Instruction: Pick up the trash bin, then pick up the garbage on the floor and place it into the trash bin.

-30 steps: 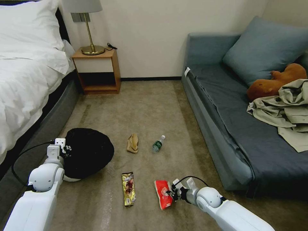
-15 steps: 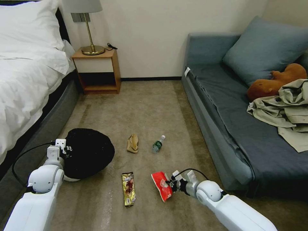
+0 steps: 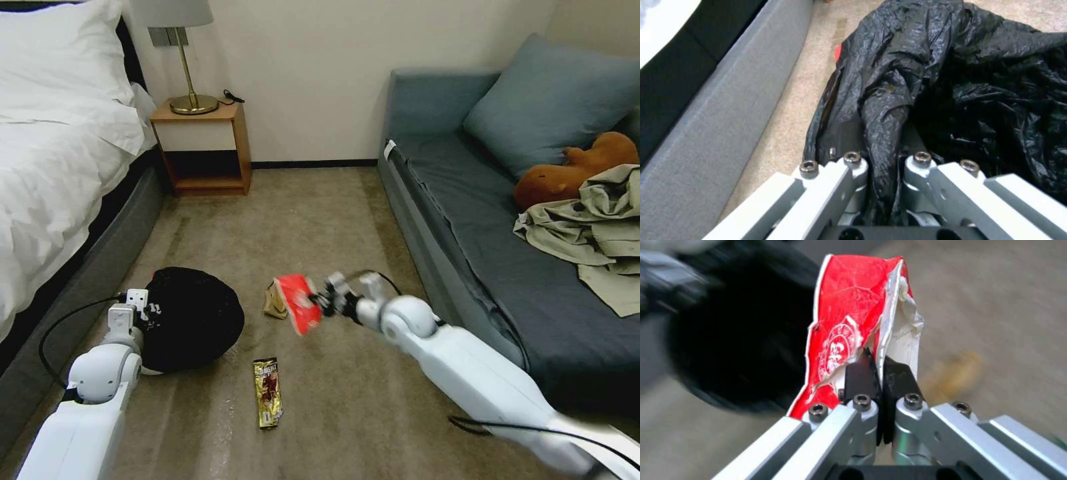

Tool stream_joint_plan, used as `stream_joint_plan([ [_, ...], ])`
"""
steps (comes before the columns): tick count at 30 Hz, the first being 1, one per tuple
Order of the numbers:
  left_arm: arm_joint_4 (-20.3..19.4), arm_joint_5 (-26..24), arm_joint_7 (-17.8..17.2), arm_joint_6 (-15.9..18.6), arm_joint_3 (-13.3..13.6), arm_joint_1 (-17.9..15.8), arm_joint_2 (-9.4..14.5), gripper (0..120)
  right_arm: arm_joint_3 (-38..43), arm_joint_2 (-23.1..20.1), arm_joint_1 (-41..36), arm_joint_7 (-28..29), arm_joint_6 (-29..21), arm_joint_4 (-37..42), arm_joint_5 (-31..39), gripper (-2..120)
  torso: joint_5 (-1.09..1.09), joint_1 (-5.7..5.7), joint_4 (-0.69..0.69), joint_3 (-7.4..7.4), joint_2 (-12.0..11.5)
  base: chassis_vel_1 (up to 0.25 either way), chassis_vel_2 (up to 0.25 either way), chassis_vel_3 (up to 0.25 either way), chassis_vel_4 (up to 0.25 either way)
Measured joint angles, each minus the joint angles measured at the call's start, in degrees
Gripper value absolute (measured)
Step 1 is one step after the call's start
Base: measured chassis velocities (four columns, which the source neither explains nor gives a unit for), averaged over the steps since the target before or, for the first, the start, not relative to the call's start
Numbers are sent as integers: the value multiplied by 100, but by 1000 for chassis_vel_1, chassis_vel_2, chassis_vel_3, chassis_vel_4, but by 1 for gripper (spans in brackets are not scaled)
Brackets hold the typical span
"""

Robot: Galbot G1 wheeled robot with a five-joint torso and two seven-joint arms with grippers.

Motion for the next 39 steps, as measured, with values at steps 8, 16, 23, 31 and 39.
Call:
stream_joint_plan([
  [8, -172, -85, -3, 96, -110, 54, 52, 4, -482, 806, 386, 12, 14, -333, 257, 0, -1, 0, 2, 1, -1, 0, 0, 0, 0],
  [16, -408, -238, 1, 125, -322, 175, 166, 4, -826, 1131, 530, -18, 142, -696, 236, 0, 2, 0, 0, 1, -1, 0, 0, 0, 0],
  [23, -455, -275, 0, 126, -338, 209, 183, 4, -917, 1255, 683, -18, 193, -868, 219, 0, 2, 0, 0, 1, -1, 0, 0, 0, 0],
  [31, -447, -275, 0, 128, -217, 163, 147, 4, -1066, 1613, 1048, -1, 265, -1285, 218, 0, 3, 0, 0, 0, 0, 0, 0, 0, 0],
  [39, -457, -275, 0, 156, -156, 142, 97, 4, -1244, 1771, 1117, 62, 374, -1635, 70, 4, 3, 0, 0, 0, 0, 0, 0, 0, 0],
])
